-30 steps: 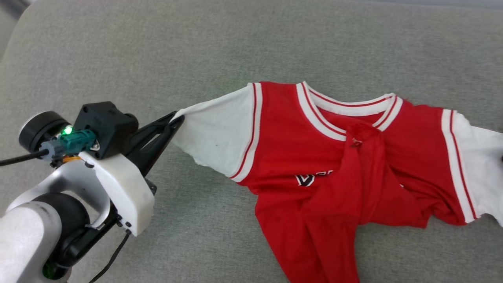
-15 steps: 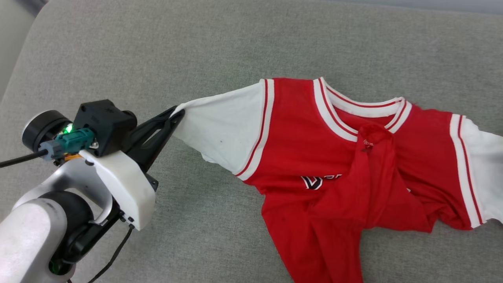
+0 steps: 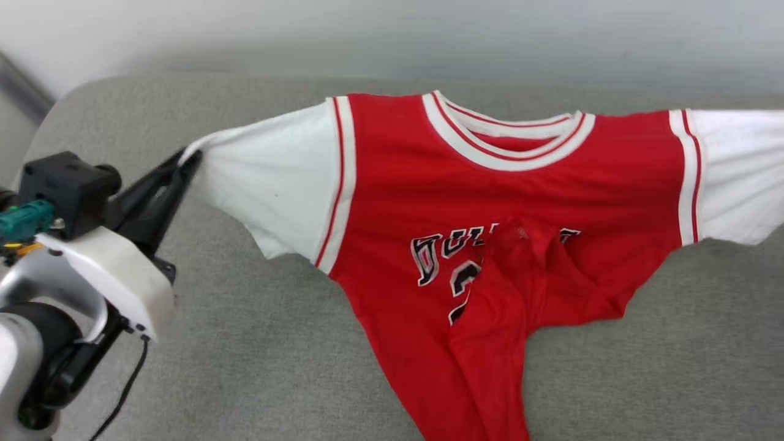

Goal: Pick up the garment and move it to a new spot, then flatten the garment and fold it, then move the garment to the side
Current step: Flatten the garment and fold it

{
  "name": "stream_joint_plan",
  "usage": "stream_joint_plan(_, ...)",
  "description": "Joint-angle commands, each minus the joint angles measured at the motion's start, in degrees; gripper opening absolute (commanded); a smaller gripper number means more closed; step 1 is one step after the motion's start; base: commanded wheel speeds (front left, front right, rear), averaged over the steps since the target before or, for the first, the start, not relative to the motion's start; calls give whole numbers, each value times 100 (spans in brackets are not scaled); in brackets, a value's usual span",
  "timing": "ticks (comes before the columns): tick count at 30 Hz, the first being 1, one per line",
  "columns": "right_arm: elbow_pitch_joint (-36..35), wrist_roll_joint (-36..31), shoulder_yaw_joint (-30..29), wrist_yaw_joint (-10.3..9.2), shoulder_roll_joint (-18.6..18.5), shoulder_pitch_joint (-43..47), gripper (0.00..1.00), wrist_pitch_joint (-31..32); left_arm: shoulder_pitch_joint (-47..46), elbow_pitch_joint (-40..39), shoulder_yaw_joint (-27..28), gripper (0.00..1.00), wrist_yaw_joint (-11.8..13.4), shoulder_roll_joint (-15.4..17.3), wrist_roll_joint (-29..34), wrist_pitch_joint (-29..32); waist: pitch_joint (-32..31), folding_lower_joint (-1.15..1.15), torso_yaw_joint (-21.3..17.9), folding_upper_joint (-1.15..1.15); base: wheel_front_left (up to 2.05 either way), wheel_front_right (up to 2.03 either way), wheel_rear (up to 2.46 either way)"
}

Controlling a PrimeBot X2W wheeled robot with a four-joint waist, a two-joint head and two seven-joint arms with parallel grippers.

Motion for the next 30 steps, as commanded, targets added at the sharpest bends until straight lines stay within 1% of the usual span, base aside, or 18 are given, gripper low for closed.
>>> stream_joint_plan(1, -75, 19, 19, -4, -46, -85, 0, -74, 65, -34, 98, 0, 48, 66, 30, -53, -261, 0, -190, 0, 0, 0, 0)
stream_joint_plan(7, -581, 263, -5, -5, -26, -307, 0, -542, 110, -384, 610, 0, 294, 292, 94, -320, -634, 0, -376, 0, 0, 0, 0)
stream_joint_plan(9, -716, 242, -55, -5, -7, -395, 0, -705, 63, -514, 826, 0, 387, 367, 109, -407, -727, 0, -453, 0, 0, 0, 0)
stream_joint_plan(10, -806, 200, -4, -4, 45, -508, 0, -918, 33, -609, 1034, 0, 447, 434, 117, -502, -823, 0, -532, 0, 0, 0, 0)
stream_joint_plan(14, -858, 166, 81, -5, 106, -812, 0, -1356, -76, -676, 1358, 0, 517, 528, 161, -731, -913, 0, -647, 0, 0, 0, 0)
stream_joint_plan(17, -910, 110, 108, -5, 183, -1096, 0, -1726, -223, -743, 1636, 0, 609, 479, 70, -904, -931, 0, -751, 0, 0, 0, 0)
stream_joint_plan(19, -906, 81, 158, -4, 246, -1268, 0, -1937, -300, -744, 1815, 0, 656, 529, 79, -996, -907, 0, -834, 0, 0, 0, 0)
stream_joint_plan(24, -845, 38, 204, -5, 364, -1727, 0, -2205, -710, -679, 2051, 0, 601, 592, 37, -1220, -767, 0, -955, 0, 0, 0, 0)
stream_joint_plan(27, -769, 0, 272, -5, 442, -2011, 0, -2243, -1030, -554, 2075, 0, 514, 754, 64, -1187, -590, 0, -1031, 0, 0, 0, 0)
stream_joint_plan(30, -608, -68, 346, -4, 543, -2354, 0, -2289, -1446, -338, 1992, 0, 409, 831, 87, -1192, -330, 0, -1077, 0, 0, 0, 0)
